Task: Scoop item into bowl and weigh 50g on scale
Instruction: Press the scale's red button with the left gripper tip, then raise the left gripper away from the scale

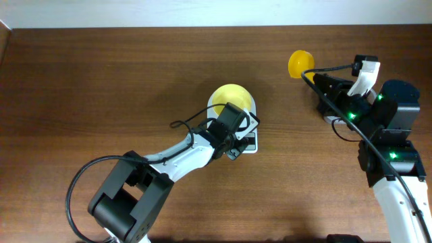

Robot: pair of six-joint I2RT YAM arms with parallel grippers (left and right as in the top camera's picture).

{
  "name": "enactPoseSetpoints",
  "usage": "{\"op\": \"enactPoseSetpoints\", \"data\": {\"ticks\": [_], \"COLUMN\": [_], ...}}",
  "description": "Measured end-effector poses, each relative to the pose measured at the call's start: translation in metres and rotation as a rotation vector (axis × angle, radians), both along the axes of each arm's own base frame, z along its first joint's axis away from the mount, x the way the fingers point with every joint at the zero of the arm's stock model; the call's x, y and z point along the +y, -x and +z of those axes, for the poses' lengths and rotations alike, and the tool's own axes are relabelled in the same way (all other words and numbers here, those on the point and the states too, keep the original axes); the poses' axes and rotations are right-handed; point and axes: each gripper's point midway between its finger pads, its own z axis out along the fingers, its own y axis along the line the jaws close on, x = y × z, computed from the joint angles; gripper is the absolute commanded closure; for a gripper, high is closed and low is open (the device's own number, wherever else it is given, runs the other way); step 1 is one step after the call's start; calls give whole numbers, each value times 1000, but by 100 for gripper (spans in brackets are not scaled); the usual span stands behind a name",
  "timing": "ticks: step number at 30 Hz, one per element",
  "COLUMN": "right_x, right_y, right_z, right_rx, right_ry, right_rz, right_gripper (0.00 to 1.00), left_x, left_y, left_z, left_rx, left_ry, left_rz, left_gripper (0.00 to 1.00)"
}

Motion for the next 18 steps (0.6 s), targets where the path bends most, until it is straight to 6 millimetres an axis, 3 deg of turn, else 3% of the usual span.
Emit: {"op": "enactPoseSetpoints", "data": {"ticks": [18], "right_x": [0], "right_y": [0], "right_z": [0], "right_rx": [0], "right_ry": [-1], "right_rz": [0], "right_gripper": [96], "left_x": [9], "left_y": [9], "left_z": [6], "left_rx": [21], "left_ry": [-26], "left_rz": [5], "left_gripper": [100]}}
